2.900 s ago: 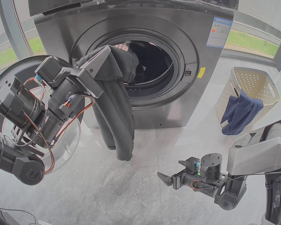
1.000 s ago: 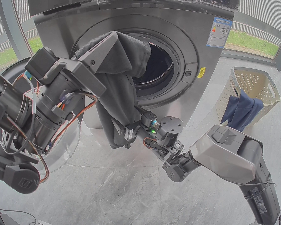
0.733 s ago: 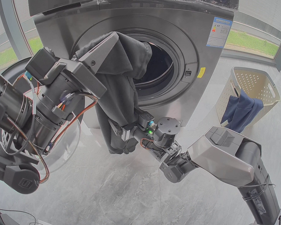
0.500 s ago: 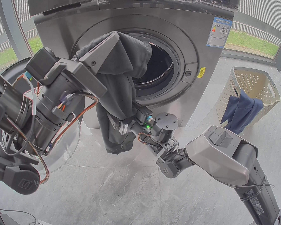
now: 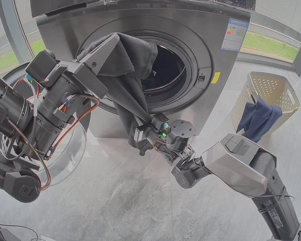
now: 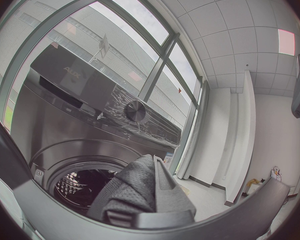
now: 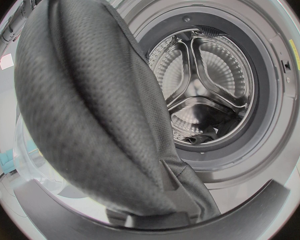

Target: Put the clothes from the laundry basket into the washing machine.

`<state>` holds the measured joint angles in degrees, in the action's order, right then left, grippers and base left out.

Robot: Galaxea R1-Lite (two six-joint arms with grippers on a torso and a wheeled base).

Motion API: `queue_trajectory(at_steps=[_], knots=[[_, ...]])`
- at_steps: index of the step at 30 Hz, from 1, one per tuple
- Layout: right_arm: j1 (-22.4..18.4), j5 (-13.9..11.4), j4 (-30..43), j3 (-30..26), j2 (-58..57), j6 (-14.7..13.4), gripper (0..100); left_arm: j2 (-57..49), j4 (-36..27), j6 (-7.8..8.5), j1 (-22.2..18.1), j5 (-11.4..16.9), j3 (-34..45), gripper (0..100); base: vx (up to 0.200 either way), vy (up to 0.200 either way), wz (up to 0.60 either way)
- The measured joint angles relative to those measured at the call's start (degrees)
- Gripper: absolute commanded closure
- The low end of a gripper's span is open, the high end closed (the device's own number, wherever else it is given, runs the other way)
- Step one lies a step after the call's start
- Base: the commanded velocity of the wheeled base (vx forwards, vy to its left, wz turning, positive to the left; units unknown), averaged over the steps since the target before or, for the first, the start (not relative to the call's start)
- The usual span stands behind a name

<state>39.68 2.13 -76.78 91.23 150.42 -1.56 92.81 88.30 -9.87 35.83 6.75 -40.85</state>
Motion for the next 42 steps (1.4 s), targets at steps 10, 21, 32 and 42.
queue_trajectory(at_steps=[10,21,32,42], knots=[[-3.52,0.0,-4.13,-18.75,-10.51,-1.26,100,1.51,-0.28,-0.28,-5.38,0.05,-0.22,100,0.0,0.0,0.0],[-4.77,-0.24,-8.16,-34.1,-24.48,-2.73,100,8.44,0.09,0.13,-9.7,0.13,5.57,100,0.0,0.0,0.0],[-4.62,0.18,-6.7,-29.0,-28.67,-3.45,100,15.13,0.17,4.95,-9.57,0.88,14.59,0,0.0,0.0,0.0],[-4.64,0.24,-4.38,-24.42,-28.73,-3.45,100,17.88,0.22,6.4,-9.87,1.39,18.47,0,0.0,0.0,0.0]])
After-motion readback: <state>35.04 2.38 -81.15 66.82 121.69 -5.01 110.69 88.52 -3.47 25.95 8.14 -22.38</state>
